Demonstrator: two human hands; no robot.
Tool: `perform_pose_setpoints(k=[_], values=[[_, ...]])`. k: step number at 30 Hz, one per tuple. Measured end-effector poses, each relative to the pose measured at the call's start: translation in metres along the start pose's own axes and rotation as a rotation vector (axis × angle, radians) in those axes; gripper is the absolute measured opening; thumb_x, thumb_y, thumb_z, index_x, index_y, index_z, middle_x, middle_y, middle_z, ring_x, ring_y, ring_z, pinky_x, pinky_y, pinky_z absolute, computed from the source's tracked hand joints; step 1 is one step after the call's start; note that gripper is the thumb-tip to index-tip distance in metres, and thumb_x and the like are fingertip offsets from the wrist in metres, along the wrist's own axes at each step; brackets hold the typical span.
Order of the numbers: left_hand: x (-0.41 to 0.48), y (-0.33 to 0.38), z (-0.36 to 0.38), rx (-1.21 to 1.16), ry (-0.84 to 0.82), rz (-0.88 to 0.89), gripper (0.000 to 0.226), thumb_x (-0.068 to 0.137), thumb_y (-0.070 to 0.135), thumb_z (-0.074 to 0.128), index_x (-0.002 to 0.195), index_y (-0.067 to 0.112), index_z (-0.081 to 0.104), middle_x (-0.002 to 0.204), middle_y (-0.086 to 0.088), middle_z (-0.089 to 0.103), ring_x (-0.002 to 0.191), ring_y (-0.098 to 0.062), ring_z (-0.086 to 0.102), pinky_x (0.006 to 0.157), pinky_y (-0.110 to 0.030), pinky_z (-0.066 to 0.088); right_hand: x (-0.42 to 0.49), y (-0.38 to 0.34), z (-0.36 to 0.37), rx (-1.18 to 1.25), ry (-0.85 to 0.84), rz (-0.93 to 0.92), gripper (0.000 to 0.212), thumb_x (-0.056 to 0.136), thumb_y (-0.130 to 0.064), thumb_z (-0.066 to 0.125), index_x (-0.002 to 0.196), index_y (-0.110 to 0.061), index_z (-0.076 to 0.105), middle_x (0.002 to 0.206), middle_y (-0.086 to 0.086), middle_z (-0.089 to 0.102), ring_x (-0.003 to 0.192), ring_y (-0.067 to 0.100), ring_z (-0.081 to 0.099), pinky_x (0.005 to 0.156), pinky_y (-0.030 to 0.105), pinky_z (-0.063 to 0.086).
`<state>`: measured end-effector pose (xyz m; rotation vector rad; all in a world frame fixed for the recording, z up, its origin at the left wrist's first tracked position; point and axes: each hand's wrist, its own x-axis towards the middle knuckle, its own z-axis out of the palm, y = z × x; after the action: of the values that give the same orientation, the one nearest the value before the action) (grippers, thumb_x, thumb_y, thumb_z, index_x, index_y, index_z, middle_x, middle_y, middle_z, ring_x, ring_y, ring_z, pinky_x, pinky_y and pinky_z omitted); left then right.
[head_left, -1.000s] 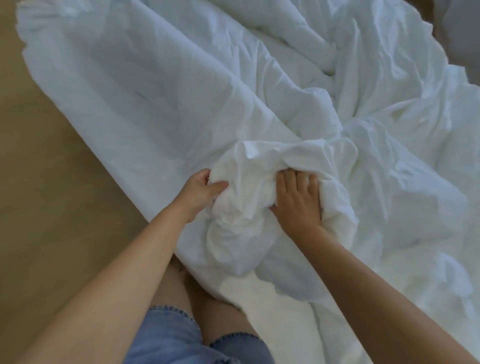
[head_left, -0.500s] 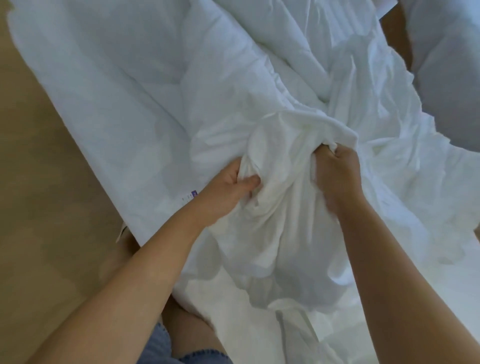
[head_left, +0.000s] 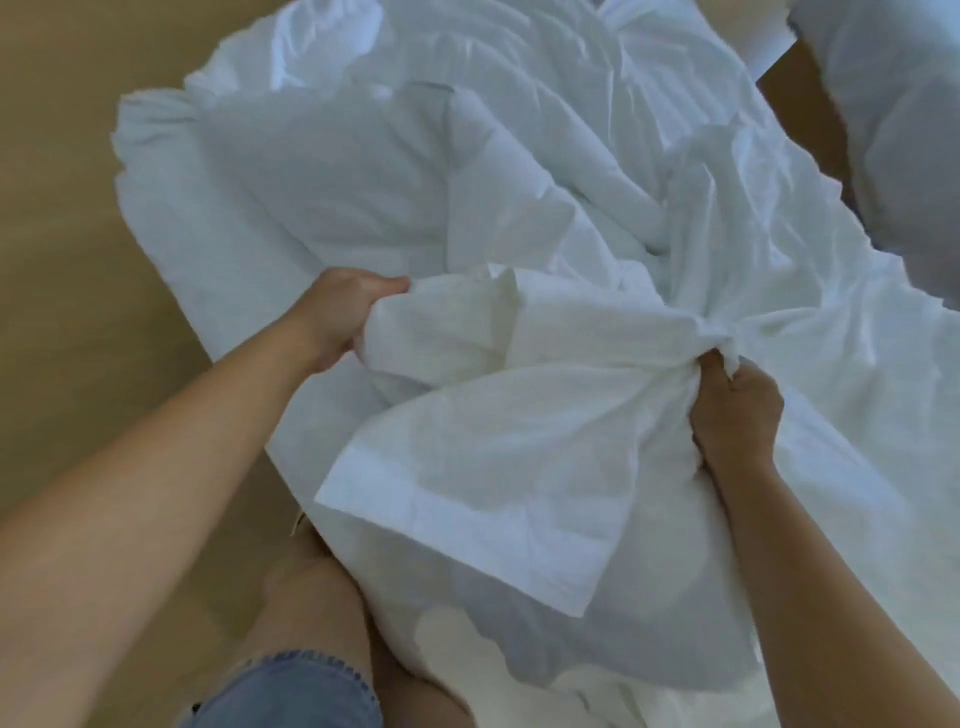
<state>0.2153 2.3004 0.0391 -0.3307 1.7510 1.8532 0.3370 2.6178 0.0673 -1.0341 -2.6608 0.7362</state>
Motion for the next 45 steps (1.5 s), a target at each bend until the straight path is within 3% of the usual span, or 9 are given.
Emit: perform_pose_setpoints(k=[6, 11, 20, 23, 26, 31, 35, 40, 45], values=[[0.045, -0.003, 0.046, 0.069, -0.045, 0.009, 0.029, 0.098, 0.034, 0.047, 0.097, 0.012, 0.066, 0.098, -0.006, 0.069, 0.094, -0.022, 0.065, 0.077, -0.03, 0.05, -0.021, 0.036, 0.017, -0.106, -0.073, 0.031, 0.027, 0.099, -0.029, 0.041, 0.087, -0.009, 0.054, 0.081, 0.015, 0.06, 0.08, 0.032, 0.057, 0.07, 0.034, 0.036], [0.057, -0.002, 0.037, 0.153, -0.45, -0.1, 0.053, 0.075, 0.052, 0.066, 0.113, 0.015, 0.066, 0.109, -0.003, 0.071, 0.102, -0.02, 0.067, 0.087, -0.035, 0.053, -0.017, 0.025, 0.016, -0.152, -0.112, 0.05, 0.021, 0.098, -0.021, 0.044, 0.086, -0.006, 0.052, 0.086, 0.018, 0.059, 0.087, 0.035, 0.056, 0.07, 0.032, 0.032], [0.026, -0.023, 0.025, 0.535, -0.472, 0.038, 0.019, 0.089, 0.004, 0.053, 0.089, 0.01, 0.071, 0.091, 0.0, 0.07, 0.085, -0.014, 0.065, 0.071, -0.022, 0.053, -0.069, -0.07, 0.019, -0.104, -0.055, -0.134, 0.052, 0.071, 0.01, 0.045, 0.121, 0.001, 0.054, 0.115, 0.017, 0.051, 0.112, 0.037, 0.043, 0.097, 0.036, 0.036], [0.016, -0.009, 0.022, 0.272, -0.598, -0.025, 0.026, 0.088, -0.002, 0.045, 0.076, 0.008, 0.065, 0.073, -0.001, 0.067, 0.069, -0.012, 0.062, 0.063, -0.02, 0.049, -0.083, -0.112, 0.02, 0.117, -0.222, -0.269, 0.061, 0.068, -0.011, 0.049, 0.129, -0.007, 0.045, 0.129, 0.001, 0.04, 0.125, 0.021, 0.036, 0.105, 0.011, 0.025], [0.009, 0.004, 0.024, 0.105, -0.695, -0.093, 0.02, 0.072, 0.009, 0.044, 0.08, -0.004, 0.057, 0.075, -0.012, 0.054, 0.068, -0.022, 0.051, 0.064, -0.026, 0.043, -0.077, -0.143, 0.024, 0.019, -0.549, -0.261, 0.086, 0.072, -0.048, 0.063, 0.144, -0.029, 0.019, 0.135, -0.018, 0.025, 0.134, -0.002, 0.015, 0.115, 0.022, 0.009], [0.006, 0.014, 0.023, 0.001, -1.01, -0.278, 0.023, 0.055, 0.024, 0.06, 0.073, 0.01, 0.061, 0.071, -0.002, 0.059, 0.064, -0.013, 0.057, 0.058, -0.022, 0.045, -0.04, -0.159, 0.024, -0.379, -0.98, -0.094, 0.026, 0.076, -0.034, 0.076, 0.083, -0.012, 0.064, 0.077, -0.002, 0.063, 0.076, 0.02, 0.059, 0.064, 0.026, 0.044], [0.022, 0.013, 0.02, 0.165, -1.196, -0.232, 0.031, 0.072, 0.015, 0.072, 0.101, 0.013, 0.063, 0.094, -0.002, 0.067, 0.088, -0.018, 0.065, 0.077, -0.026, 0.054, -0.029, -0.156, 0.016, -0.183, -0.826, -0.086, 0.015, 0.074, -0.011, 0.073, 0.077, 0.002, 0.065, 0.064, 0.004, 0.056, 0.053, 0.01, 0.046, 0.045, 0.014, 0.037], [0.025, 0.012, 0.043, 0.067, -1.018, -0.22, 0.018, 0.076, 0.021, 0.057, 0.087, 0.017, 0.071, 0.09, 0.0, 0.071, 0.087, -0.015, 0.066, 0.077, -0.025, 0.051, -0.027, -0.141, 0.0, 0.252, -0.621, 0.221, 0.009, 0.069, -0.018, 0.077, 0.075, -0.017, 0.07, 0.071, 0.006, 0.066, 0.07, 0.024, 0.064, 0.065, 0.037, 0.052], [0.017, 0.006, 0.055, -0.196, -0.915, -0.377, 0.027, 0.092, 0.012, 0.045, 0.082, 0.01, 0.07, 0.077, -0.004, 0.068, 0.074, -0.017, 0.065, 0.066, -0.026, 0.052, -0.038, -0.135, -0.005, -0.302, -1.177, 0.181, 0.049, 0.051, -0.05, 0.083, 0.09, -0.028, 0.065, 0.083, -0.01, 0.069, 0.079, 0.009, 0.066, 0.064, 0.02, 0.048]])
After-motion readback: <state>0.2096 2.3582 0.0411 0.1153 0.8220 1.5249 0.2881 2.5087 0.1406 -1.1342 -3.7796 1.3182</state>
